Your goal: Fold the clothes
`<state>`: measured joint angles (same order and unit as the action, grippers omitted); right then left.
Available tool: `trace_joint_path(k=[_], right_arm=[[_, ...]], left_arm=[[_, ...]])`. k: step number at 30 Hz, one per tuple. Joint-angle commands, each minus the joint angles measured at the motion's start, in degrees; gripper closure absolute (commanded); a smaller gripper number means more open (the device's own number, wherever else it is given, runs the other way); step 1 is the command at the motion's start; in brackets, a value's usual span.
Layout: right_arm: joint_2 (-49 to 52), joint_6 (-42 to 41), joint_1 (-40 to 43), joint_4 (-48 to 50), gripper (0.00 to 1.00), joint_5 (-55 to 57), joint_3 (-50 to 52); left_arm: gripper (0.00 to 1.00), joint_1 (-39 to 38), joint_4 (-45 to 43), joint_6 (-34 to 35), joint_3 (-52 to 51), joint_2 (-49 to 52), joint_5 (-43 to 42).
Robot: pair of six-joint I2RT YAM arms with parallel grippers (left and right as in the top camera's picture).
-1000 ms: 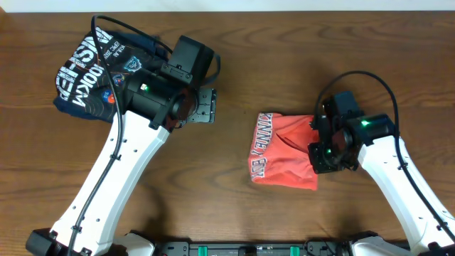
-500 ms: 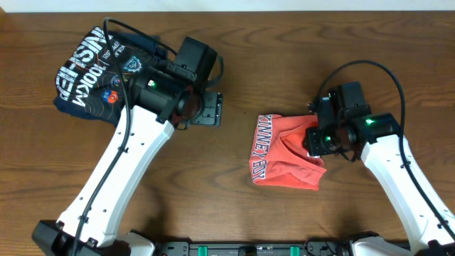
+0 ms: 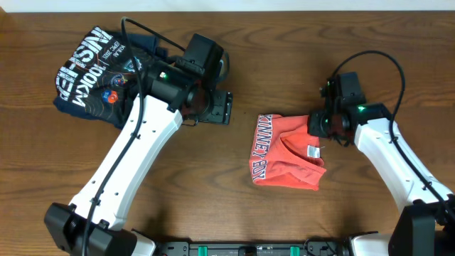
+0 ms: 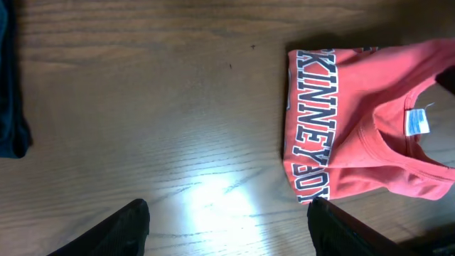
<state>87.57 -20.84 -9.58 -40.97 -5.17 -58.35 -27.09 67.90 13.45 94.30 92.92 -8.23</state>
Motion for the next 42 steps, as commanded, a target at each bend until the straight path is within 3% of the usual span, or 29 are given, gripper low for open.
trace_joint_path(k=[1,4,7,8,10,12,13,21,25,29,42], right_arm=[[-0.2,-2.7,1.3,0.2,0.71,-1.0,-0.5],[-0.2,-2.7,3.3,1.5,0.72,-1.1,-0.5],[-0.2,-2.0,4.6,5.0,0.9,-1.6,-0.5],[-0.2,-0.5,4.7,7.0,0.91,-2.8,-0.5],[-0.2,0.7,4.7,8.6,0.78,-3.7,-0.5],[-0.2,0.1,4.7,8.2,0.54,-5.4,-0.5],[-0.1,0.0,4.7,7.6,0.52,-6.3,-0.4],[0.8,-4.0,4.7,-1.7,0.48,-8.3,-0.4],[0.8,-4.4,4.8,-4.0,0.51,-10.2,-0.4],[0.8,-7.5,4.9,-4.0,0.55,-14.8,-0.4],[5.0,-20.3,4.6,1.4,0.59,-10.8,1.9]], left_arm=[[0.27,0.1,0.2,-0.8,-0.4,1.0,-0.6],[0.27,0.1,0.1,-0.8,-0.4,1.3,-0.6],[0.27,0.1,-0.8,-1.0,-0.4,1.3,-0.6],[0.27,0.1,-1.2,-1.0,-0.4,1.3,-0.6],[0.27,0.1,-1.7,-1.0,-0.4,1.3,-0.6],[0.27,0.1,-1.7,-1.0,-0.4,1.3,-0.6],[0.27,0.1,-1.6,-1.0,-0.4,1.3,-0.6],[0.27,0.1,-1.3,-1.0,-0.4,1.3,-0.6],[0.27,0.1,-1.3,-1.0,-0.4,1.3,-0.6],[0.27,0.1,-1.3,-1.0,-0.4,1.3,-0.6],[0.27,0.1,-1.1,-1.0,-0.4,1.3,-0.6]])
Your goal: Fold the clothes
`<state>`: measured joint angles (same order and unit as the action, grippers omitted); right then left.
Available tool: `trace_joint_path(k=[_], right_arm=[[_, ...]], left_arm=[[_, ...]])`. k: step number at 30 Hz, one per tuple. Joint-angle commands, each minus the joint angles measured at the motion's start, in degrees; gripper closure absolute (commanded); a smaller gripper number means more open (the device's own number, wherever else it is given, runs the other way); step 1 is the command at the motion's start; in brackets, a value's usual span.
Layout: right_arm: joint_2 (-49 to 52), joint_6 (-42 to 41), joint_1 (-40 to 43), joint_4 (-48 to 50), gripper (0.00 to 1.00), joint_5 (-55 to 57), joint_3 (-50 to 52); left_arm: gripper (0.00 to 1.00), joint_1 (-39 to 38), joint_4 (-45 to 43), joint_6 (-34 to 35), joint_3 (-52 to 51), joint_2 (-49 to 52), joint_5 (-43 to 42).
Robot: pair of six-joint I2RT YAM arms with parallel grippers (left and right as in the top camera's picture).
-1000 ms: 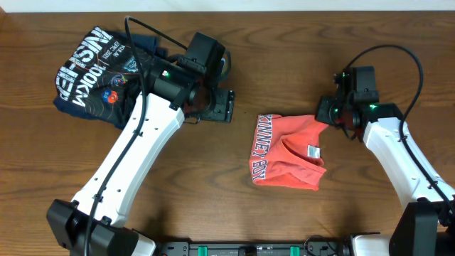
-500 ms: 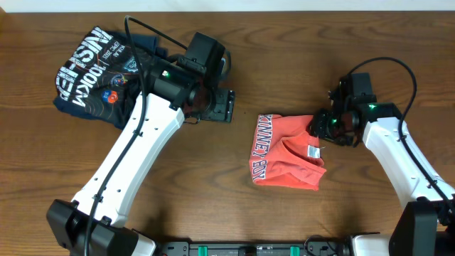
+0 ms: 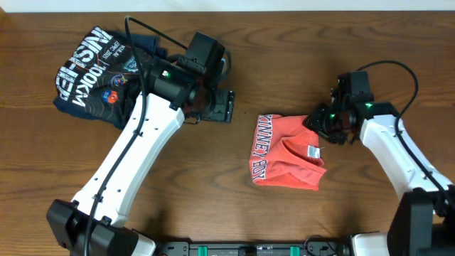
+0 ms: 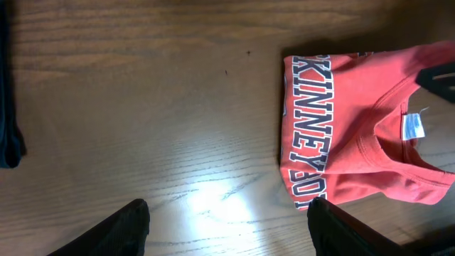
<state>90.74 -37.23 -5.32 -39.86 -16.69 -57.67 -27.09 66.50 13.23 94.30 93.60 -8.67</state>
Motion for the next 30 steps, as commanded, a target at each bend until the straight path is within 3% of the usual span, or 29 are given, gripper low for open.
trace_joint_path(k=[1,3,5,7,17,21,22,23,24,30], right_arm=[[2.3,-4.1,0.3,0.9,0.61,0.5,1.3],[2.6,-3.7,0.3,3.1,0.75,-0.9,1.3],[2.6,-2.3,0.5,5.9,0.94,-2.6,1.3],[2.4,0.2,1.1,7.2,0.99,-4.4,0.5],[1.0,21.2,7.6,3.0,0.99,-4.9,-4.9],[1.0,25.5,8.7,3.0,0.99,3.7,-4.9],[1.0,25.5,8.8,2.9,0.93,5.0,-4.9],[1.0,25.5,8.8,2.8,0.74,5.0,-4.9],[1.0,25.5,8.8,2.4,0.63,3.4,-4.9],[0.7,29.6,8.7,-4.6,0.63,-16.0,-4.9]], left_arm=[[0.27,0.1,0.3,-0.8,-0.4,0.6,-0.2],[0.27,0.1,0.3,-0.8,-0.4,0.6,-0.1],[0.27,0.1,0.3,-0.8,-0.4,0.6,-0.1],[0.27,0.1,0.3,-0.8,-0.4,0.6,-0.2],[0.27,0.1,0.3,-0.8,-0.4,0.6,-0.1],[0.27,0.1,0.3,-0.8,-0.5,0.6,-0.1],[0.27,0.1,0.3,-0.8,-0.4,0.6,-0.1],[0.27,0.1,0.3,-0.8,-0.4,0.6,-0.1],[0.27,0.1,0.3,-0.8,-0.4,0.7,-0.1],[0.27,0.1,0.3,-0.8,-0.4,0.6,-0.1]])
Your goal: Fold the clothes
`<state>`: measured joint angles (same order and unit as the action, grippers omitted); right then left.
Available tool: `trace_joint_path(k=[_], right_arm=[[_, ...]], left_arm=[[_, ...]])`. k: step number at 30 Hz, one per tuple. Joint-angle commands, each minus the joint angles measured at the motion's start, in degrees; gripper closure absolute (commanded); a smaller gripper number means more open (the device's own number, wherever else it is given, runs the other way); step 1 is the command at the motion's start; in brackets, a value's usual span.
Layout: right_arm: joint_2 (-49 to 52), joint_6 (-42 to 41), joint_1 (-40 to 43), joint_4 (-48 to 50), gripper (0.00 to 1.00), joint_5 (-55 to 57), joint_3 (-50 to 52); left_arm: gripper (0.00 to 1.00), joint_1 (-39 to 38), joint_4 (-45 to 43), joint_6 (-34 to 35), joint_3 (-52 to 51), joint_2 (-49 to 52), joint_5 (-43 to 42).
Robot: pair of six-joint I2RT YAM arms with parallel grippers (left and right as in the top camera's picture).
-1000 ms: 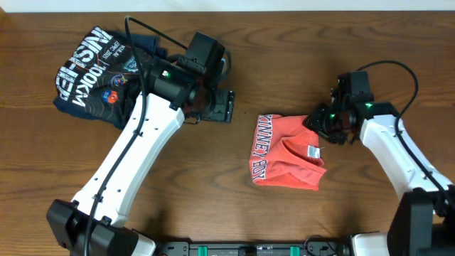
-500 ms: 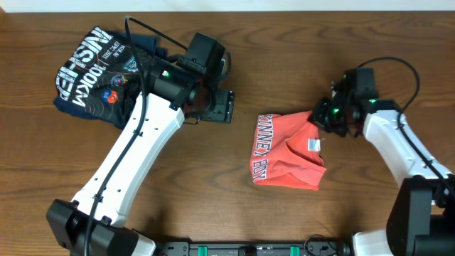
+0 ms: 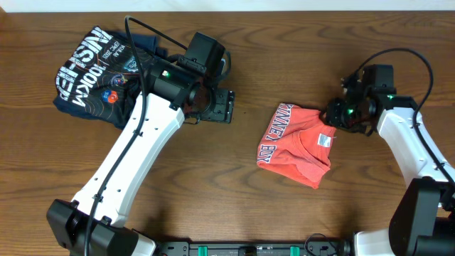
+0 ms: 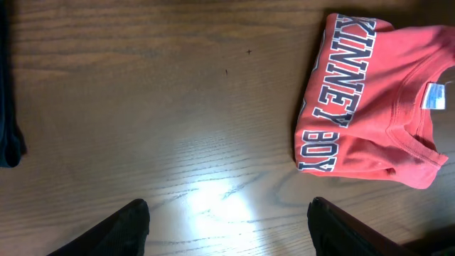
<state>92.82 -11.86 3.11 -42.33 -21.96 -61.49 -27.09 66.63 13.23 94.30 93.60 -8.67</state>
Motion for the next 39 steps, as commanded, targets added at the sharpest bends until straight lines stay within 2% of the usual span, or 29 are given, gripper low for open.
trace_joint_path(k=[1,6,14,19,23,27,30,33,36,39], right_arm=[[-1.3,5.2,0.1,-4.0,0.64,-12.4,-1.0],[-1.3,9.3,-2.7,-14.3,0.64,-7.5,0.5],[-1.3,11.3,-5.2,-10.6,0.73,-7.5,8.9],[-1.9,12.8,-4.8,-13.3,0.99,-7.4,9.8],[-6.0,12.1,-3.5,-17.4,0.99,-5.6,7.8],[-10.4,4.9,-1.8,-22.8,0.99,5.7,5.3],[-12.1,0.3,-1.3,-25.1,0.99,12.3,5.3],[-12.1,-1.0,-1.3,-26.2,0.96,13.4,5.7],[-12.1,-1.5,-1.3,-26.2,0.92,13.9,6.7],[-12.1,-7.0,-1.3,-26.1,0.91,17.5,8.2]], left_arm=[[0.27,0.1,0.2,-0.8,-0.5,0.6,-0.1],[0.27,0.1,0.1,-0.8,-0.5,0.7,-0.1],[0.27,0.1,-0.5,-0.8,-0.4,0.7,-0.1],[0.27,0.1,-0.5,-1.2,-0.5,0.7,-0.1],[0.27,0.1,-0.3,-1.2,-0.5,0.7,-0.2],[0.27,0.1,0.2,-1.2,-0.5,0.7,-1.0],[0.27,0.0,0.0,-1.2,-1.4,0.7,-6.0],[0.27,-0.9,-1.6,-1.2,-4.0,0.7,-11.1],[0.27,-3.2,-6.8,-1.2,-9.0,0.7,-18.8],[0.27,-6.5,-14.2,-1.1,-14.8,0.7,-23.6]])
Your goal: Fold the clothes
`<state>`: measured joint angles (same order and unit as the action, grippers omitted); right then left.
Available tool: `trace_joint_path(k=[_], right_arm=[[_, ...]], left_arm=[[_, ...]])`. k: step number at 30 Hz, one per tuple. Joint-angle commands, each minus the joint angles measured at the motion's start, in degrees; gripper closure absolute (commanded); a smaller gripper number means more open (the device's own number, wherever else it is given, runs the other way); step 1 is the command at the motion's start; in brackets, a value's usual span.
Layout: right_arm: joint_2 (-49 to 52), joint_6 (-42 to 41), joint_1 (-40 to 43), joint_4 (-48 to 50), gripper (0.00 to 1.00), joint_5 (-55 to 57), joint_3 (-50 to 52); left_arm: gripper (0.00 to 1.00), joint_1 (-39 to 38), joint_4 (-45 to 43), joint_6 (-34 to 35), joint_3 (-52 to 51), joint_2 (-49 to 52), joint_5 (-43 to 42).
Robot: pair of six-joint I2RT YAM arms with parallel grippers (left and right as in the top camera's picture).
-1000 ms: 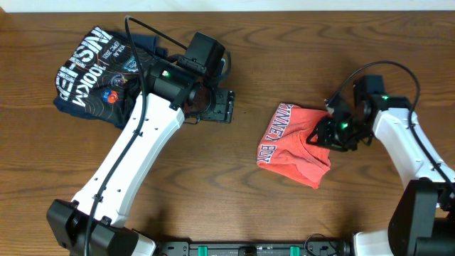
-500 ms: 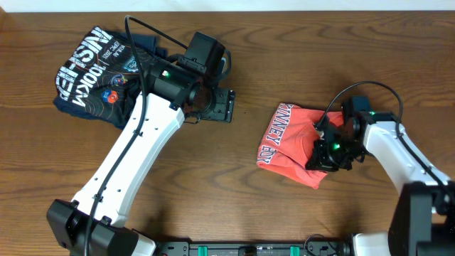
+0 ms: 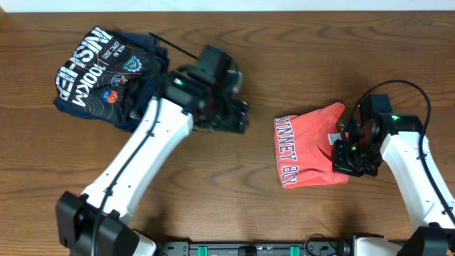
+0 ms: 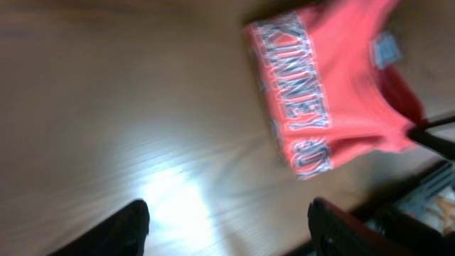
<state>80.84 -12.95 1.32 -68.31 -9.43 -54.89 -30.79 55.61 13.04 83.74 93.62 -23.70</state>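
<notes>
A folded red shirt (image 3: 307,146) with navy lettering lies right of the table's middle; in the blurred left wrist view the red shirt (image 4: 320,107) sits at the upper right. My right gripper (image 3: 347,153) is at the shirt's right edge, apparently shut on the cloth. Left of the shirt and apart from it, my left gripper (image 3: 238,117) hovers over bare wood. It is open, with its fingers (image 4: 128,227) wide apart and nothing between them.
A heap of navy printed clothes (image 3: 106,71) lies at the far left, behind the left arm. The table's front edge (image 4: 426,192) shows at the lower right of the left wrist view. Bare wood (image 3: 213,185) spreads in front of the shirt.
The right gripper has moved toward the table's front with the red shirt, which has turned so its lettering runs front to back. The left gripper has shifted right, closer to the shirt.
The red shirt lay folded at mid-table with my right gripper at its far right corner. By 1.3 s ago the shirt sat farther right and tilted, the gripper still on it. Now it lies squarer and farther right. My left gripper stayed open throughout.
</notes>
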Motion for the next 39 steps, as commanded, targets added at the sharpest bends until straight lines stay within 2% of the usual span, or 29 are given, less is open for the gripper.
trace_joint_path(k=[1,4,8,9,11,14,16,18,24,25,27,28,29,31,36,39], right_arm=[[-0.1,-8.2,0.5,0.4,0.93,6.4,2.4],[-0.1,-12.3,1.0,4.0,0.99,9.0,6.1],[-0.1,-15.1,3.8,9.9,0.99,10.3,10.1],[-0.1,-14.2,4.7,11.2,0.99,9.2,10.1],[-0.8,-6.7,5.9,13.8,0.99,4.1,9.3],[-2.6,1.3,6.8,14.0,0.88,-4.3,6.6],[-3.9,2.9,6.9,13.0,0.73,-7.8,4.7],[-4.7,3.0,6.8,11.7,0.65,-9.8,3.9],[-4.1,1.5,6.8,5.4,0.6,-10.5,4.8],[-4.0,1.2,6.8,5.0,0.61,-10.4,5.0],[-4.0,-1.0,6.8,5.6,0.74,-8.8,5.9],[-4.0,-2.6,6.8,6.2,0.85,-7.8,6.6],[-4.0,-4.0,6.8,7.7,0.91,-7.3,7.6],[-4.0,-6.4,6.8,12.5,0.99,-7.3,11.2],[-4.0,-10.9,6.9,23.5,0.99,-7.3,19.9],[-4.0,-13.8,6.9,26.0,0.99,-7.2,22.4]], left_arm=[[0.22,-3.8,-5.7,-0.7,-6.0,0.7,-9.4],[0.16,-7.4,-15.0,-0.3,-11.5,0.7,-9.5],[0.13,-10.6,-23.9,-0.3,-16.0,0.7,-9.3],[0.12,-11.2,-25.3,-0.3,-16.9,0.7,-8.6],[0.12,-12.0,-26.2,-0.3,-17.6,0.7,-6.7],[0.12,-12.8,-26.4,-0.3,-18.3,0.7,-5.5],[0.12,-13.5,-26.3,1.1,-18.9,0.7,-5.7],[0.12,-14.3,-26.5,2.6,-19.6,0.7,-6.3],[0.12,-18.4,-33.4,7.0,-23.8,1.0,-8.9],[0.13,-19.2,-35.2,8.2,-24.6,1.6,-8.9],[0.17,-20.0,-36.7,10.2,-25.0,3.2,-8.9],[0.22,-20.1,-37.2,11.1,-25.0,4.4,-8.9],[0.28,-20.1,-37.4,11.9,-25.0,5.4,-8.9],[0.38,-19.5,-38.5,13.1,-25.0,7.7,-8.9],[0.47,-17.7,-41.0,13.2,-25.0,9.1,-8.9],[0.51,-17.4,-43.1,13.2,-25.0,9.1,-8.6]])
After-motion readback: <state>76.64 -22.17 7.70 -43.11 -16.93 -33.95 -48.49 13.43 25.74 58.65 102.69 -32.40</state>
